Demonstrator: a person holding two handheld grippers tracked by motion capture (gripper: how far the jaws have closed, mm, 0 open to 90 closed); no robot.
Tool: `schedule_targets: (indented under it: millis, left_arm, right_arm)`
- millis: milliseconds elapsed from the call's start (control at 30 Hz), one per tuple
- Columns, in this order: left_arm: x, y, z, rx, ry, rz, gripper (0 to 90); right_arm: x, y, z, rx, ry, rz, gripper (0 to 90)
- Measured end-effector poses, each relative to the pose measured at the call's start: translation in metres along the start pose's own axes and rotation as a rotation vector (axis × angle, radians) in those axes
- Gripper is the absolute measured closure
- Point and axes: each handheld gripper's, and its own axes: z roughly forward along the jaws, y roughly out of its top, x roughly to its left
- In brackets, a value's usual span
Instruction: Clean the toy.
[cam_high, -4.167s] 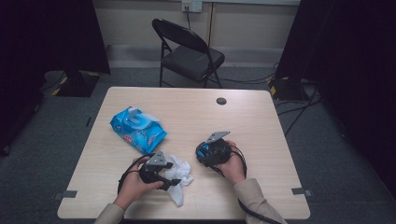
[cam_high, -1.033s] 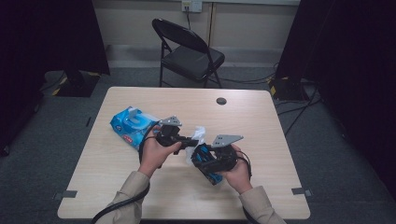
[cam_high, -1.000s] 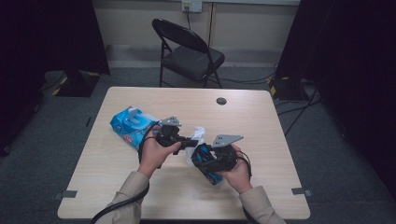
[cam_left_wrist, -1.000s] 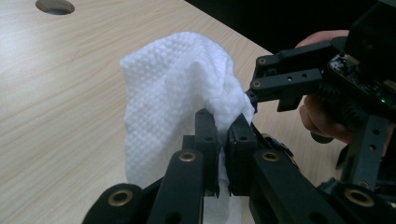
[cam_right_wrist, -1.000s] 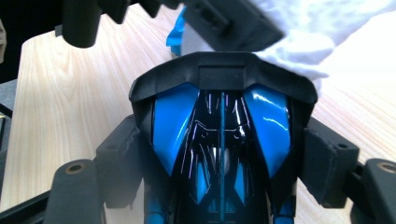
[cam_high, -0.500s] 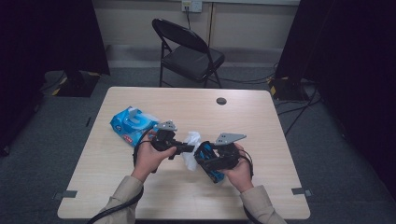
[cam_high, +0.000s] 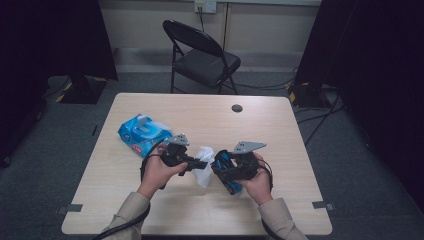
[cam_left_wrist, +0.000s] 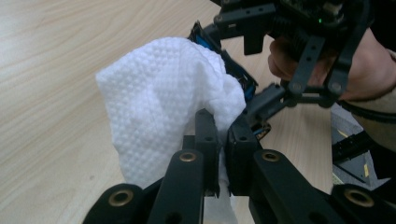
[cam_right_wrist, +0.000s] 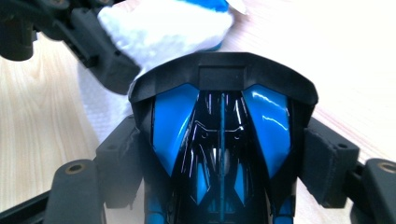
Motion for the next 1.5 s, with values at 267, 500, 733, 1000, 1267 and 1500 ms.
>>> schedule_targets:
  millis: [267, 500, 733, 1000, 1267, 1500]
  left_arm:
    - [0.001, -0.005, -0.007, 0.015, 0.012, 0.001, 85.7]
    - [0.0, -0.013, -0.01, 0.038, 0.021, 0.021, 85.6]
    - [-0.002, 0.0, -0.027, -0.023, 0.003, 0.024, 85.6]
    - [-0.011, 0.025, -0.023, -0.063, -0.026, 0.051, 85.6]
    - [-0.004, 0.035, -0.006, -0.083, -0.009, 0.011, 85.4]
    - [0.007, 0.037, 0.007, -0.083, 0.067, -0.016, 83.8]
  right_arm:
    - [-0.004, -0.001, -0.002, 0.0, -0.016, 0.003, 25.7]
    - [-0.004, 0.0, -0.002, -0.004, -0.021, 0.002, 25.7]
    - [-0.006, -0.002, -0.002, 0.001, -0.024, 0.006, 25.7]
    - [-0.002, 0.0, 0.001, 0.006, -0.011, -0.011, 25.7]
    - [0.004, 0.005, -0.001, -0.014, 0.024, -0.029, 25.7]
    - [0.011, 0.01, -0.001, -0.023, 0.051, -0.051, 25.7]
